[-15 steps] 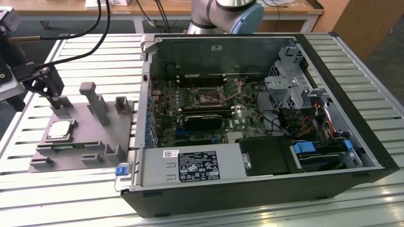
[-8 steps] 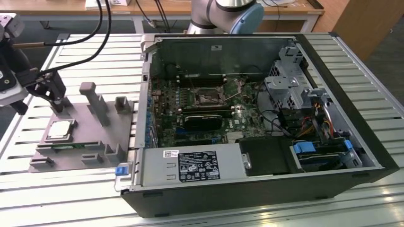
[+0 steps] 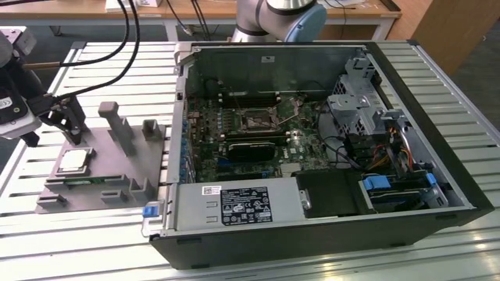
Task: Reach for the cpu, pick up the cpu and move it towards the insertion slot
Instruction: 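Pick up the cpu and move it towards the insertion slot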
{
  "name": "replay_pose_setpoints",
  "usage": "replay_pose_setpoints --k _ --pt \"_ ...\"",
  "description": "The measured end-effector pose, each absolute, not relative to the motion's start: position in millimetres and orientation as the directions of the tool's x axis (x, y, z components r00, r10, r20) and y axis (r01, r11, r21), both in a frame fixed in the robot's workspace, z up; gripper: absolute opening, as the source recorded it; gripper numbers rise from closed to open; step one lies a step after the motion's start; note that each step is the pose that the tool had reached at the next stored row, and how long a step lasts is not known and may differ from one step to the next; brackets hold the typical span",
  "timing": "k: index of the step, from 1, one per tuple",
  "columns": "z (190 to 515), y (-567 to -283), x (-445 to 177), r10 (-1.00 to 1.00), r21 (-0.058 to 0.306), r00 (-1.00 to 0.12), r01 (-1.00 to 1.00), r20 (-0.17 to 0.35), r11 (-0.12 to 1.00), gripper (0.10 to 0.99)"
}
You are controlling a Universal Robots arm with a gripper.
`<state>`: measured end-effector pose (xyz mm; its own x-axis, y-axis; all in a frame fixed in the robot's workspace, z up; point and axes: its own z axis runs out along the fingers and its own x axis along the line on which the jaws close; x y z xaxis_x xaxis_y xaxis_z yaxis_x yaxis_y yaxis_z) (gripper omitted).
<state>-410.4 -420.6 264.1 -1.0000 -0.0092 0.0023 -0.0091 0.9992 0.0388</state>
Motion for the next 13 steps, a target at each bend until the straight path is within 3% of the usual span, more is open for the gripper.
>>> replay_pose_setpoints --k 13 --pt "240 -421 -412 -0.009 0.039 -1.000 -0.009 0.002 0.999 0.761"
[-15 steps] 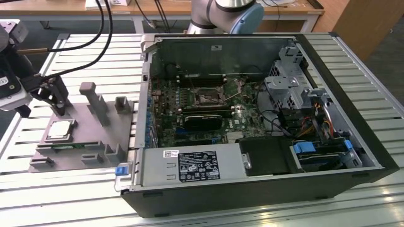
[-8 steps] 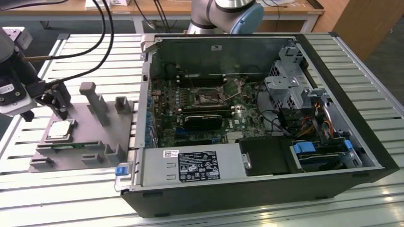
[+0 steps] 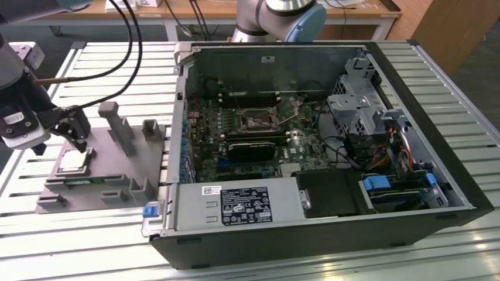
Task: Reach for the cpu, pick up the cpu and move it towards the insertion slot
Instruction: 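Pick up the cpu and move it towards the insertion slot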
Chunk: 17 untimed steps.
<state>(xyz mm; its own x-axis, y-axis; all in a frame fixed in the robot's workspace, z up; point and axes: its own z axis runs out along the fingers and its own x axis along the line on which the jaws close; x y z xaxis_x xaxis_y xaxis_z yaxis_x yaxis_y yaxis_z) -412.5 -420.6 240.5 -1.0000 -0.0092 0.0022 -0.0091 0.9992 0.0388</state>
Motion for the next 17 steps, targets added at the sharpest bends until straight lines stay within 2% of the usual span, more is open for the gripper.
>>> replay_pose_setpoints --k 17 --pt "212 -416 -417 0.001 0.039 -1.000 0.001 0.002 0.999 0.761"
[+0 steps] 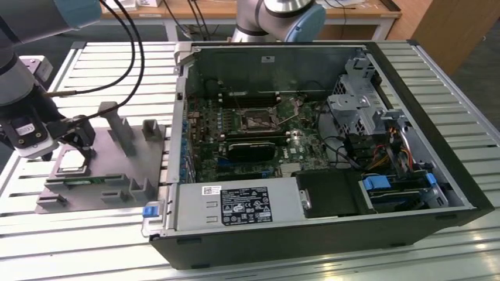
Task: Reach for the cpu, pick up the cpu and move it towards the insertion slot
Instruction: 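Pick up the cpu and move it towards the insertion slot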
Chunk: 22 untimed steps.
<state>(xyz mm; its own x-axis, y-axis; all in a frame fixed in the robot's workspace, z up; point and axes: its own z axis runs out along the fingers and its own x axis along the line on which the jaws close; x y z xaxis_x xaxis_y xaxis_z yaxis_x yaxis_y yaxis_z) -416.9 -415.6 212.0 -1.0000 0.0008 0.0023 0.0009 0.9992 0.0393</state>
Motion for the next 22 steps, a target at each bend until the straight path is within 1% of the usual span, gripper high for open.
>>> replay_pose_setpoints --k 22 --pt "188 -407 -423 0.024 0.039 -1.000 0.024 0.002 0.999 0.761"
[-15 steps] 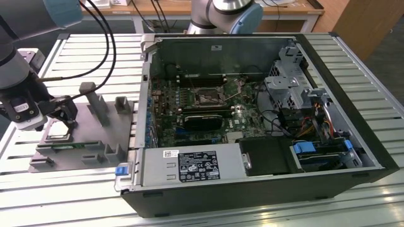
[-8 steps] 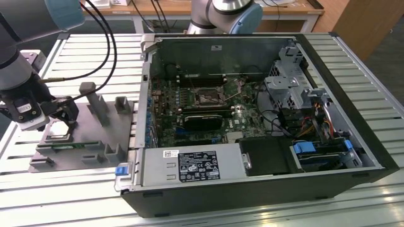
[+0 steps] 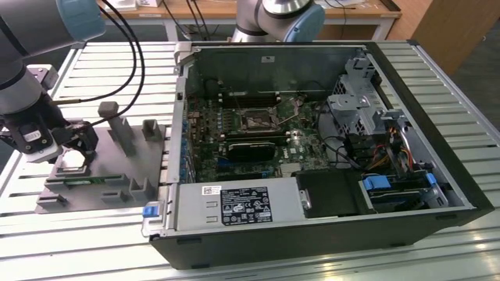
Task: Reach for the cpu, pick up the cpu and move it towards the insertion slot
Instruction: 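Pick up the cpu and move it towards the insertion slot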
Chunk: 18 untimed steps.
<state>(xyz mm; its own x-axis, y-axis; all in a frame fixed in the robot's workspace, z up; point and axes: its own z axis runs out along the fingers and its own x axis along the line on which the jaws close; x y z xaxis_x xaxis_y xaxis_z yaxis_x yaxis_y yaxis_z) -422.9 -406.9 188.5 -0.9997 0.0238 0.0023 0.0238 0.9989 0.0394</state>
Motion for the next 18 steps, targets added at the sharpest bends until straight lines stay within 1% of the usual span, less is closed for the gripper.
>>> replay_pose_setpoints --k 5,6,7,8,10,11,18 --pt "184.3 -406.4 -423.4 0.024 0.039 -1.000 0.024 0.002 0.999 0.761" --pt "184.3 -406.3 -423.4 0.024 0.039 -1.000 0.024 0.002 0.999 0.749" --pt "184.3 -406.1 -423.5 0.024 0.039 -1.000 0.024 0.002 0.999 0.686" --pt "184.1 -405.9 -423.5 0.024 0.039 -1.000 0.024 0.002 0.999 0.686" --pt "183.9 -405.5 -423.6 0.024 0.039 -1.000 0.024 0.002 0.999 0.565" --pt "184.0 -405.1 -423.6 0.024 0.039 -1.000 0.024 0.003 0.999 0.541" --pt "190.0 -404.4 -423.7 0.024 0.042 -1.000 0.024 0.002 0.999 0.541"
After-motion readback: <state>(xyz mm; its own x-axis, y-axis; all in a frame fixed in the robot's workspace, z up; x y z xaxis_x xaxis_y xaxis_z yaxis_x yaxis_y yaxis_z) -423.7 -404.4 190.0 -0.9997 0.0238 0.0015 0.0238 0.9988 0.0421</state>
